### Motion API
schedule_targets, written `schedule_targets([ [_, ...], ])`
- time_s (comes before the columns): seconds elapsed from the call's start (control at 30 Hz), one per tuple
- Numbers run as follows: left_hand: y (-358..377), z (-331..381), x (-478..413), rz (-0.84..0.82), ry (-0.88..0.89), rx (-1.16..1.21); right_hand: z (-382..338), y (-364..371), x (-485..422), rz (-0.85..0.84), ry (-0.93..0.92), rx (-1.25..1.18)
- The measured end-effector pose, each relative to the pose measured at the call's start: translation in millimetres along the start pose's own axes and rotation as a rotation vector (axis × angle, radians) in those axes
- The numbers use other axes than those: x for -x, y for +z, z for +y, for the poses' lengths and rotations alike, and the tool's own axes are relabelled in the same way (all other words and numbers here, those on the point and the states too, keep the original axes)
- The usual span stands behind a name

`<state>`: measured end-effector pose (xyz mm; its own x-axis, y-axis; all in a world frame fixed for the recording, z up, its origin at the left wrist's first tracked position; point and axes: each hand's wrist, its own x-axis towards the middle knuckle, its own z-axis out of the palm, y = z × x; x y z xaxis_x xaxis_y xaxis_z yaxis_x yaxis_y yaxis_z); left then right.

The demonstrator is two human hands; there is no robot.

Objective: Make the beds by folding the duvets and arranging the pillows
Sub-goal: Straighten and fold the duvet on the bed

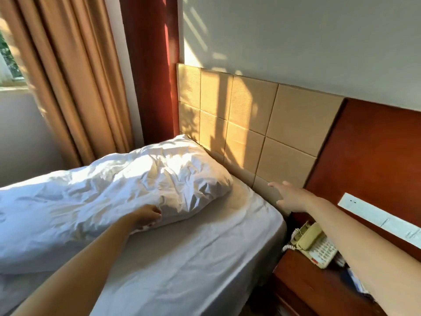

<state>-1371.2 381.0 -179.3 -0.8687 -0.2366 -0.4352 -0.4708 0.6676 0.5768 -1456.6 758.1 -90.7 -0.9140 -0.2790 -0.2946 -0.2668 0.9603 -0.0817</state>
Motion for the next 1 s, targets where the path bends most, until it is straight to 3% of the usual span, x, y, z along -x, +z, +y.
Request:
schedule_targets([
  [0.1,11,9,-15,0.119,-0.005,-0.016,34,-7,-52,-0.05,-0.018,-0.006],
  [0.2,24,-2,-23,0.125,-0.106,-0.005,53,8,-106,-0.079,-0.04,0.008],
  [0.5,69,-21,-99,0.195,-0.353,0.063,20,110,-240,-0.237,-0.266,0.135],
  [0.7,135,-33,-251,0.092,-0.321,-0.208,7,182,-370,-0.234,-0.284,0.139],
  [0.83,182,-52,-351,0.184,-0.223,-0.5,-7,239,-467,-0.213,-0.193,0.163],
  [0.9,196,-72,-386,0.245,-0.162,-0.619,-20,270,-515,-0.091,-0.195,0.171],
  [1.0,200,-111,-417,0.494,-0.132,-0.784,-41,304,-572,0.012,-0.186,0.129],
])
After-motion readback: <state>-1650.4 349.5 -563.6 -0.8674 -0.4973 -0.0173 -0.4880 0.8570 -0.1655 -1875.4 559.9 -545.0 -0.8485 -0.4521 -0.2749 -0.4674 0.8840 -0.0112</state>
